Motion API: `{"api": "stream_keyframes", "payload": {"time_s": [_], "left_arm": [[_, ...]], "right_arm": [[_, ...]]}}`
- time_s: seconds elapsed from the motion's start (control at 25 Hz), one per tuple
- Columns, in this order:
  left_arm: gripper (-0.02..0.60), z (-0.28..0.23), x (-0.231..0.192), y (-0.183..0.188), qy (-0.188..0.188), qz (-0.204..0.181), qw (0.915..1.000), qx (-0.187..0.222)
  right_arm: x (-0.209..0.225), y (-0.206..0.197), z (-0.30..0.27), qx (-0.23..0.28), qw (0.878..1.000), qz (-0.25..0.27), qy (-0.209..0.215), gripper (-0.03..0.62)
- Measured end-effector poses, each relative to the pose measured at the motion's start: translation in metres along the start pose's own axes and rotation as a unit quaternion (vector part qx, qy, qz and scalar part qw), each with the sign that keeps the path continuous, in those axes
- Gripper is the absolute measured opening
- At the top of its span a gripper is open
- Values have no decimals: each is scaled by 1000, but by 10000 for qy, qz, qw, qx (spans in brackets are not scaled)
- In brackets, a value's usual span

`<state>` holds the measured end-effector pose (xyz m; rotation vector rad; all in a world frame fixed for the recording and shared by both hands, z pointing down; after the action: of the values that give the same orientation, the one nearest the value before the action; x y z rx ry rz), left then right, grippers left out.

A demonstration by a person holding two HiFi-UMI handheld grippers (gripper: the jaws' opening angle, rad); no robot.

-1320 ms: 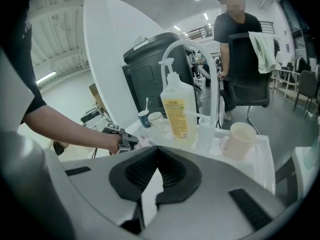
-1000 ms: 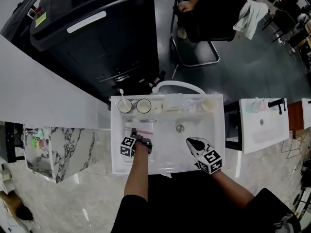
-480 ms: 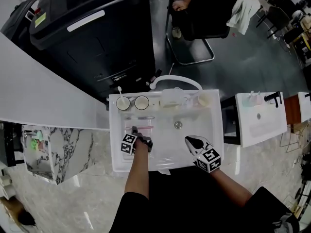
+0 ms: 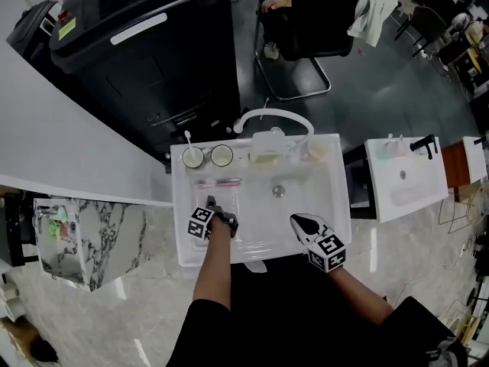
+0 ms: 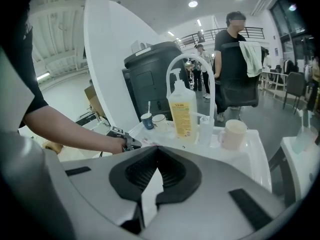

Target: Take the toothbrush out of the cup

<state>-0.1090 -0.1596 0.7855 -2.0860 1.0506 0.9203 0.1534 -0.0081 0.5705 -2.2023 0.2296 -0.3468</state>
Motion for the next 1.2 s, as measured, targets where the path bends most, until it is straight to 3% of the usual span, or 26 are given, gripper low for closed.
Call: {"api": "stream_keyframes", "payload": {"time_s": [0.4,0.52,0.64,0.8,0.92,1.0,1.2], "left_arm": [[35,36,41,12,-600,-1153,9909,-350],[35,59,56,18,-840,-1532,9839,-391],[35,88,72,24,-1138,-2022,9717,-449],[35,133,85,31,-1466,-2613,9530,-453],[35,169,92,37,-1718,-3112,9339,-388],[34,191,99,40,-1929,-3463,9175,-333],[34,242,118,46,-2463,-4350,8659,-172]], "right_arm": [[-23,17,12,415,9988,-47,-266,2],[-36,18,15,508,9981,-97,-321,2],[-52,19,19,587,9975,-129,-375,0],[-74,18,25,709,9964,-152,-446,2],[-93,16,30,780,9957,-154,-485,2],[-107,13,32,816,9952,-162,-515,2],[-137,4,32,877,9943,-196,-580,2]]}}
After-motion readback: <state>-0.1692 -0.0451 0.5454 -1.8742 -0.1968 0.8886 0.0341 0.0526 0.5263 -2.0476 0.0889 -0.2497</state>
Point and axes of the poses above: the fingertips, and each gripper's own axes: z backward along the fingers, x to its right, y out of its top, the point moved 3 cm from there along z, backward along the fingers, and after that the axes turned 5 degrees about -y, right-handed, at the moved point
